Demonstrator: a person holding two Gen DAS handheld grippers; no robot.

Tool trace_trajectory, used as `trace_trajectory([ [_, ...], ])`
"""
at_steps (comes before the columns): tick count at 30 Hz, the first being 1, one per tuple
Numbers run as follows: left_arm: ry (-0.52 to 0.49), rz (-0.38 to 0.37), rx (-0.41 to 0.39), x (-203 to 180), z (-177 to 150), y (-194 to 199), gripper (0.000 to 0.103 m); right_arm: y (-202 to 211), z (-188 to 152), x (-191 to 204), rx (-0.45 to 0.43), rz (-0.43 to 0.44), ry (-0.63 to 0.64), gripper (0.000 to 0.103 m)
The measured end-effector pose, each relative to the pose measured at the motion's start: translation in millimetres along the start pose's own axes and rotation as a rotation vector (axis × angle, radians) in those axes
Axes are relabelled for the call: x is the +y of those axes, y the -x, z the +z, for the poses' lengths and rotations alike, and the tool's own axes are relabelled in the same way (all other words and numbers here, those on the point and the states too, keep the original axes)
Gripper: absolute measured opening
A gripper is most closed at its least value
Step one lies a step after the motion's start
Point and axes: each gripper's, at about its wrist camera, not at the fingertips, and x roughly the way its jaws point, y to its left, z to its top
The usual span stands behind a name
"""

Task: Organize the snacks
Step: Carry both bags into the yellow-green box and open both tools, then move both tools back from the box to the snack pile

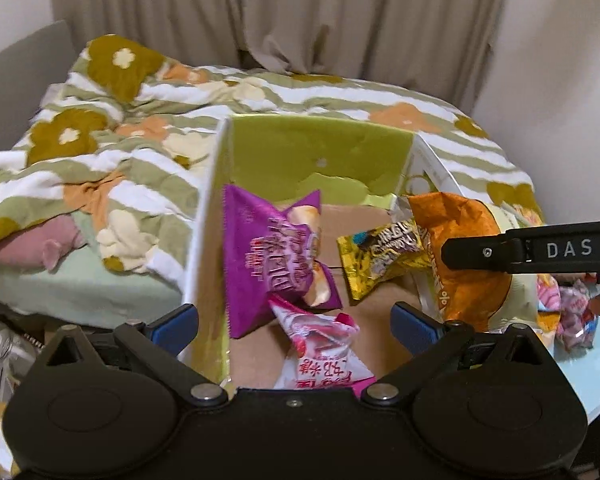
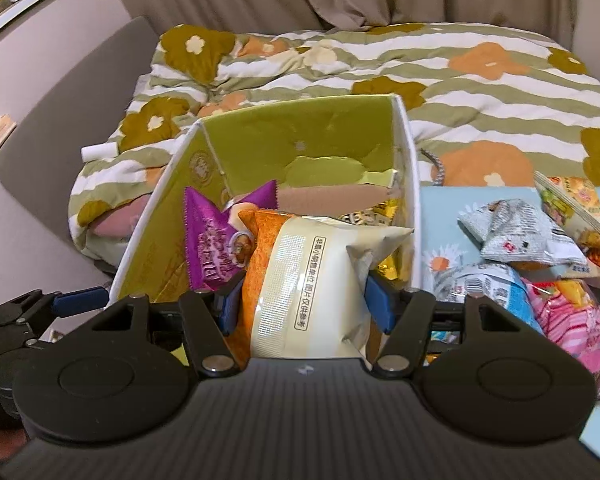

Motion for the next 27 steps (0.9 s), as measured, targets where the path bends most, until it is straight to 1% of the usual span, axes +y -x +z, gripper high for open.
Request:
trace_trajectory([
  [3,0.024,0.027,-0.019,1.7,2.7,7.9,0.103,-7.6,4.3,-0.2,0.014,0.016,0.006,0.077],
  [6,0.009,0.058,-0.031,0.0,5.0,9.3,0.103,-18.0,5.8,-1.3,0.033,0.029,0.004,0.078],
  [12,-0.004,0.076,-0.033,-4.3,1.3,5.6,0.103,-36.3,2.1,-5.0,0.073,0.03,0.028,0.08],
  [13,-0.004,0.077,-0.033,-4.8,0.6,5.7,0.103,-37.5,0.5,-6.5,0.073,0.035,0.024,0.086],
  [14,-0.006,0.078,-0.033,-5.3,-0.1,5.8,0.103,-37.4,-0.4,-7.9,0.068,0.04,0.014,0.093],
  [15,-0.009,0.081,-0.033,-5.4,-0.5,6.0,0.103,-36.4,-0.6,-9.3,0.058,0.047,0.006,0.103],
  [17,-0.014,0.085,-0.032,-5.6,-0.7,6.1,0.103,-31.8,-2.1,-10.9,0.023,0.056,0.002,0.103],
  [21,-0.005,0.086,-0.026,-3.7,1.7,5.7,0.103,-24.1,-2.2,-10.9,-0.028,0.038,0.015,0.103],
  [25,0.002,0.082,-0.026,-3.8,6.1,8.1,0.103,-16.2,-0.9,-11.1,-0.054,0.034,0.023,0.103],
  [27,-0.005,0.079,-0.035,-5.2,8.2,12.2,0.103,-11.3,-0.7,-11.6,-0.054,0.041,0.021,0.103],
])
